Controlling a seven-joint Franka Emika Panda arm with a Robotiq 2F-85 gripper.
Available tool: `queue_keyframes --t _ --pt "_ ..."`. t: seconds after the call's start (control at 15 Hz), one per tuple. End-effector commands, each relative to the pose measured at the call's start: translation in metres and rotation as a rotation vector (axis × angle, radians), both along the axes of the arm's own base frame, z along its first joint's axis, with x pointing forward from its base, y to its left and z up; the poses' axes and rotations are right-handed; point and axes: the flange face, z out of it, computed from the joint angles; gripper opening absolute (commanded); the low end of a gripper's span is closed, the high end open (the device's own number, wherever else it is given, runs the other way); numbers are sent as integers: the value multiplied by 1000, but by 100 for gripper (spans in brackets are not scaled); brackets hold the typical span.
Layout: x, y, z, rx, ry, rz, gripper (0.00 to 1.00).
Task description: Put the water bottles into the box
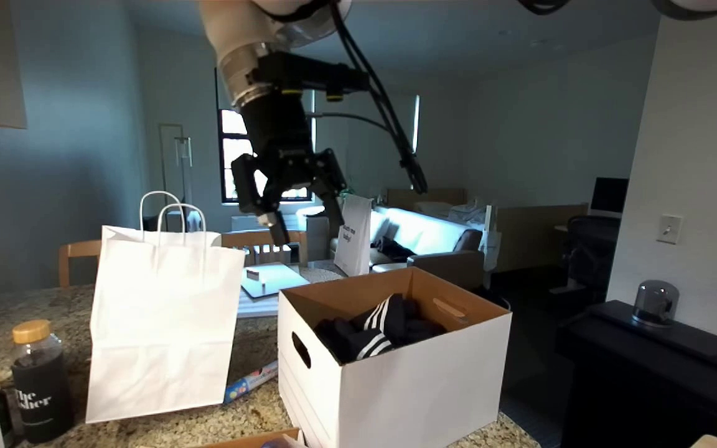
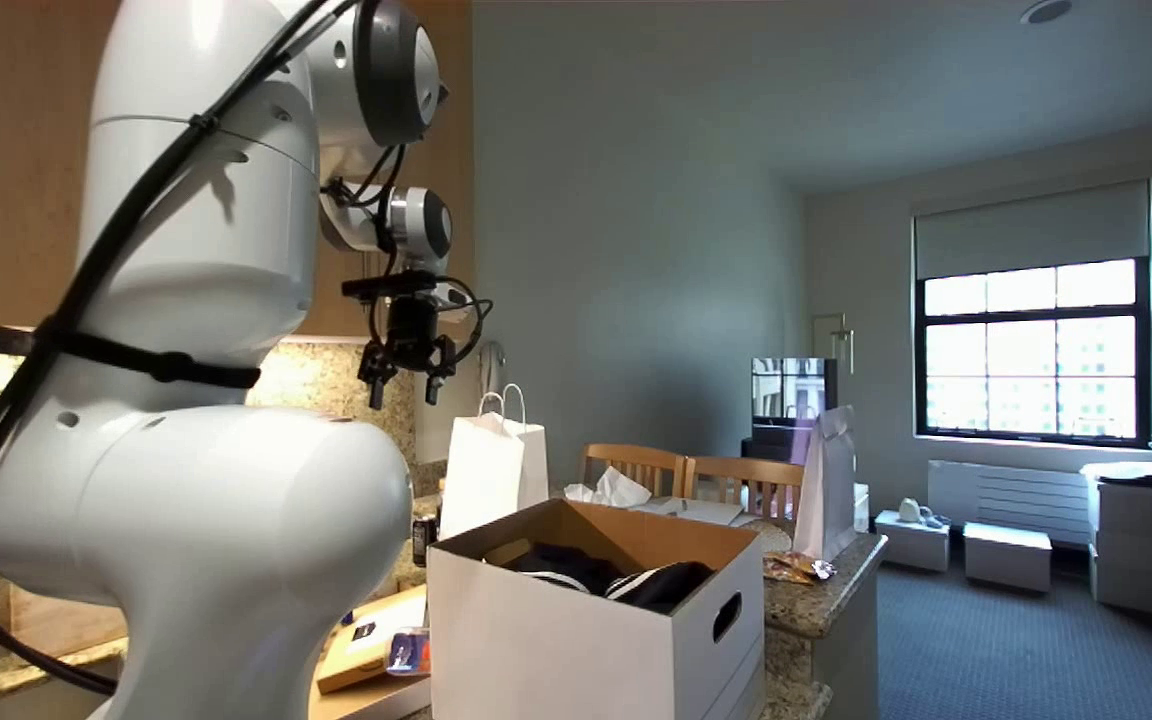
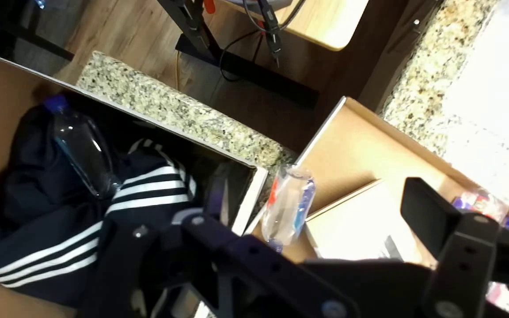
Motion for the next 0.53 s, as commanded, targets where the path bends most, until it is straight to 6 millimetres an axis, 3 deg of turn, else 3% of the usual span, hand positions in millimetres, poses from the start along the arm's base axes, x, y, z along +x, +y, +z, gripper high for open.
queue_keyframes --t 0.0,0.27,0.47 --pt "4 44 -35 -4 66 108 100" --pt "3 79 -89 -40 143 151 100" --pt "14 90 -148 -65 221 144 100"
